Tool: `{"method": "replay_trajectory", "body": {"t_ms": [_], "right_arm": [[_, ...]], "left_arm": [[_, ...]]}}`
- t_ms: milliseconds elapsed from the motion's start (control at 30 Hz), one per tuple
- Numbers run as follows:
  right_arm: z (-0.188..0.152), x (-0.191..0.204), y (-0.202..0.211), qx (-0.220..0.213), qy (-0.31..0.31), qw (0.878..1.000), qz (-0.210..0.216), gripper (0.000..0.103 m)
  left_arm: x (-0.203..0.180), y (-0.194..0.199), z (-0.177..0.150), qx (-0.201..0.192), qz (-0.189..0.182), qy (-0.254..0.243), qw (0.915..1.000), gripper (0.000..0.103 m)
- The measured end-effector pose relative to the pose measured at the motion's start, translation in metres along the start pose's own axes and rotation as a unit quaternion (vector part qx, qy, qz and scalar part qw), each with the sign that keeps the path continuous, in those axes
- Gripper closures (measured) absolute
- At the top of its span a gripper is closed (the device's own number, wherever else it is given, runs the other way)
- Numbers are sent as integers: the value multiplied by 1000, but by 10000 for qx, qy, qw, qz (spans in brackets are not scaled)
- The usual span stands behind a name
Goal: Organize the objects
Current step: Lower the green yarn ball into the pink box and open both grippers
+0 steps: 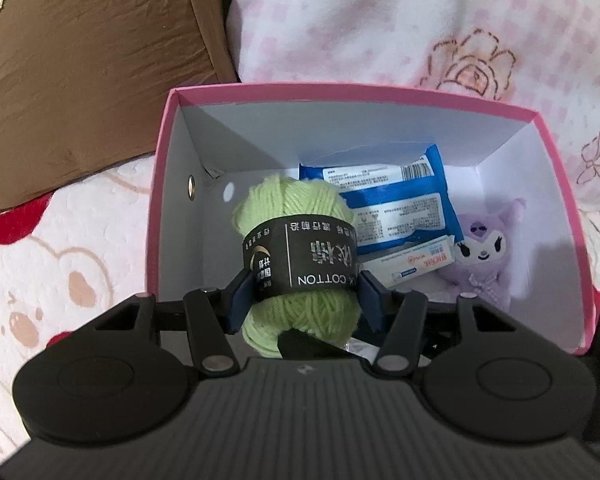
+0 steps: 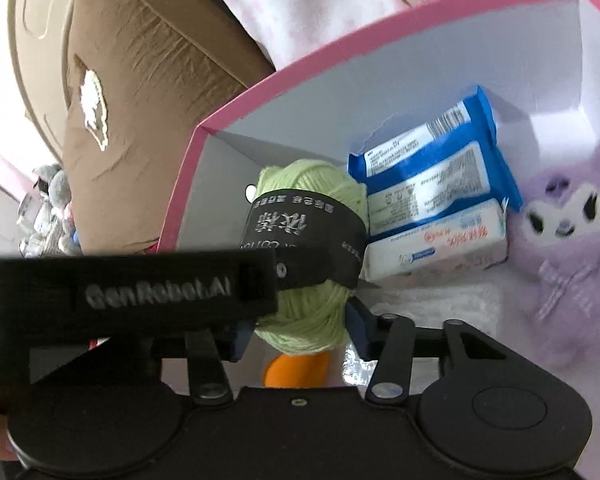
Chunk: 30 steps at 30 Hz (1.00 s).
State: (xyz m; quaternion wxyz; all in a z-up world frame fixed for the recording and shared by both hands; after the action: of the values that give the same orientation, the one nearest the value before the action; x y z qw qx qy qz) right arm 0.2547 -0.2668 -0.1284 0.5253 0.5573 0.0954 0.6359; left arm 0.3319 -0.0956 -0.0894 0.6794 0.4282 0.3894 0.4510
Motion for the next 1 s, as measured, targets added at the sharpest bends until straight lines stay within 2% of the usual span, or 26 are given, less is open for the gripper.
{"method": "replay_trajectory", "body": {"t_ms": [200,233,300,367,433,500,667,833,1000], "right_arm": [[-4,5,-2,-191,103,9994,-285,56],[-4,5,-3,-192,111,9993,-291,56],[-5,5,-6,-183,87,9991,-368,56],[-6,9,-10,-211,168,9983,-508,56],[-8,14,-11,-290,297,9970,-650,56],[-11,18,-9,-347,450,9956,-742,56],[-13,20,-3,-160,914,9928,-763,56],[-11,19,7,-302,924,9932,-646,56],[-26,29,20,-376,1195,9884,-861,55]], "left_arm": [[3,10,-13,250,-310,81,9992,51],[4,12,-15,252,-303,72,9992,53],[6,15,-17,121,-203,65,9997,63],[8,15,-14,-53,-129,50,9999,68],[13,8,-11,-32,-196,71,9998,71],[15,3,-11,-22,-232,110,9997,71],[8,-3,-12,-172,-172,-41,9997,71],[1,-8,-11,-167,13,-123,9998,71],[3,-12,-5,-243,103,-95,9996,71]]}}
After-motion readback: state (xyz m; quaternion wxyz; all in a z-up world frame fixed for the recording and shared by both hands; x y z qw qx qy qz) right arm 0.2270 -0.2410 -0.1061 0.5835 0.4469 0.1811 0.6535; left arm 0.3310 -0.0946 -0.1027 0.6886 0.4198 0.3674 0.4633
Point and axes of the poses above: each gripper's, at about its wrist camera, not at the fingertips, and y roughly against the way its jaws point, x to its left, z to its top, the point moved 2 cm from there along -y, roughly the way its jaws point, and after that the axes turned 7 degrees about x, right-handed, at the moved point
